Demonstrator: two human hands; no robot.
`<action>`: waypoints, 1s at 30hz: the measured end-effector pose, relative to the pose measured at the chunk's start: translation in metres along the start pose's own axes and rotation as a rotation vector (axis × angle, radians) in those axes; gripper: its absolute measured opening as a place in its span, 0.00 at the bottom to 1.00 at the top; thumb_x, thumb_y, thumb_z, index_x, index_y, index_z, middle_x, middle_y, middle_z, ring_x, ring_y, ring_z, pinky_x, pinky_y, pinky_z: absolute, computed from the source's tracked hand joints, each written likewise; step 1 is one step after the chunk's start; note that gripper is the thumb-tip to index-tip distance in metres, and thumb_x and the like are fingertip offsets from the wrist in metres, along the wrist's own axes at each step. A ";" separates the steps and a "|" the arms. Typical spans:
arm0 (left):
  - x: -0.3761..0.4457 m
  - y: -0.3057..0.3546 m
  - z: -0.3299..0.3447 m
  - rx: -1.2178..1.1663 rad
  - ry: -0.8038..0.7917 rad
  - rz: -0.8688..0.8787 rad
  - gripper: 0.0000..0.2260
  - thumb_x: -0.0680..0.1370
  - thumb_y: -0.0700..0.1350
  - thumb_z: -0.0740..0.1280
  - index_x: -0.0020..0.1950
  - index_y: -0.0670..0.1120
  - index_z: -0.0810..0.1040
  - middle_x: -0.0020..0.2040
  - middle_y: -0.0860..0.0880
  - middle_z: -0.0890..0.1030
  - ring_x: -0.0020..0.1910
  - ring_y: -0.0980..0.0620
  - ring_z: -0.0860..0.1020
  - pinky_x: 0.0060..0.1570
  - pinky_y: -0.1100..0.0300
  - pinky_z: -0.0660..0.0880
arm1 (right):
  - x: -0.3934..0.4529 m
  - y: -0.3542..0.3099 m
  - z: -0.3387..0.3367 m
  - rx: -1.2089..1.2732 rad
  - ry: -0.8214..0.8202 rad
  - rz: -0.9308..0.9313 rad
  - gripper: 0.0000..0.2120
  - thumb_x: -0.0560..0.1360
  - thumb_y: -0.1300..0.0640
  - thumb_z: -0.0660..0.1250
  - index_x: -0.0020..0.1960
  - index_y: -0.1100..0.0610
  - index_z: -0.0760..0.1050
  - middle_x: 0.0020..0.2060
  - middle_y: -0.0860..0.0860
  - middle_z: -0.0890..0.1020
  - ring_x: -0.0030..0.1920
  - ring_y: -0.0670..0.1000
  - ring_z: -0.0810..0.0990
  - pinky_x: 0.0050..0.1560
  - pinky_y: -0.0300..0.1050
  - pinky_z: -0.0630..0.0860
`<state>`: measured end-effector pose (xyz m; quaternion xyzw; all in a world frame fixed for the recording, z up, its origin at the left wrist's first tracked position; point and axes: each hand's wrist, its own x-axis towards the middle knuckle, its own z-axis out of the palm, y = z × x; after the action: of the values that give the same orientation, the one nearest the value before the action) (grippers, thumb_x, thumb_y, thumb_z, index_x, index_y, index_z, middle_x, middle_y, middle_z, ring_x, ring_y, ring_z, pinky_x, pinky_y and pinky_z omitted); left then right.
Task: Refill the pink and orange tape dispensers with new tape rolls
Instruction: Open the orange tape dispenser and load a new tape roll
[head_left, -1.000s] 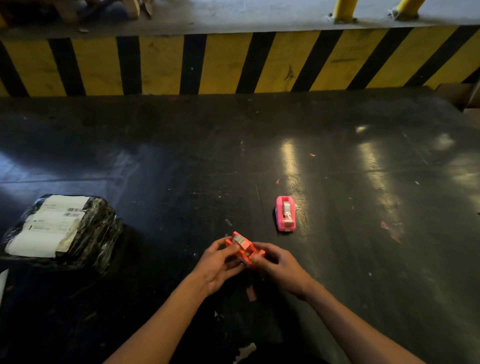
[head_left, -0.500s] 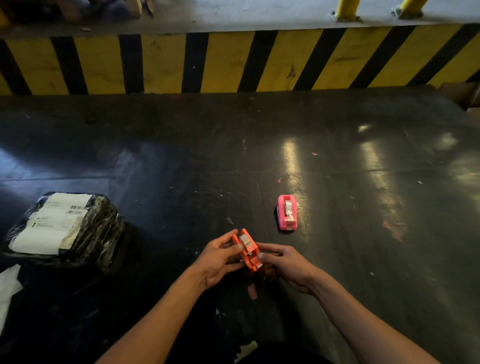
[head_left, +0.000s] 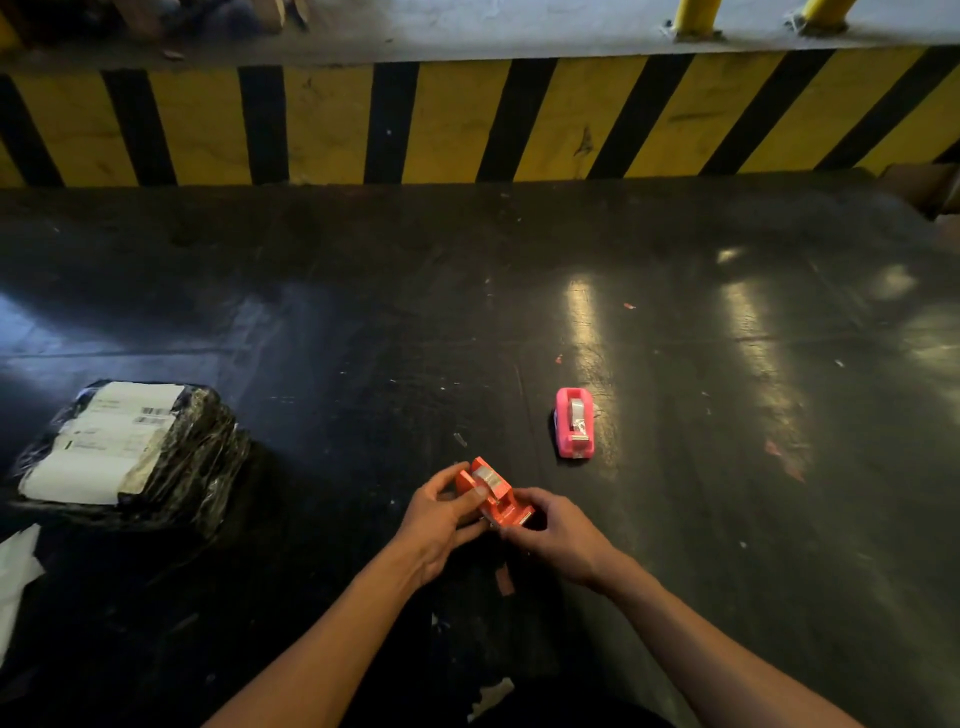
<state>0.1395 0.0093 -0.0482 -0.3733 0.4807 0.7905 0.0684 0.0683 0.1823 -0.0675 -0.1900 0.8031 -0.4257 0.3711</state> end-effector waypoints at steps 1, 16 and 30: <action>-0.001 -0.001 -0.004 0.134 -0.007 0.058 0.27 0.77 0.35 0.70 0.74 0.49 0.70 0.64 0.42 0.77 0.58 0.44 0.80 0.52 0.50 0.82 | 0.000 0.002 -0.001 -0.054 0.008 -0.005 0.29 0.70 0.44 0.72 0.69 0.49 0.70 0.58 0.45 0.78 0.57 0.45 0.77 0.63 0.48 0.74; -0.002 -0.061 -0.043 1.424 -0.036 0.590 0.21 0.73 0.58 0.73 0.65 0.58 0.75 0.61 0.59 0.76 0.56 0.62 0.70 0.53 0.63 0.62 | -0.010 0.028 -0.008 -0.447 -0.200 -0.050 0.24 0.71 0.52 0.72 0.67 0.47 0.73 0.61 0.46 0.78 0.57 0.41 0.74 0.56 0.35 0.68; 0.010 -0.067 -0.040 1.448 0.040 0.646 0.19 0.73 0.58 0.72 0.63 0.58 0.76 0.59 0.59 0.78 0.56 0.60 0.71 0.51 0.61 0.63 | 0.000 0.014 0.026 -0.467 0.098 0.074 0.20 0.75 0.37 0.63 0.49 0.52 0.83 0.56 0.54 0.79 0.60 0.54 0.73 0.61 0.50 0.70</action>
<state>0.1851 0.0097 -0.1127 -0.0921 0.9611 0.2551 0.0526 0.0881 0.1761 -0.0882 -0.2203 0.9032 -0.2231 0.2930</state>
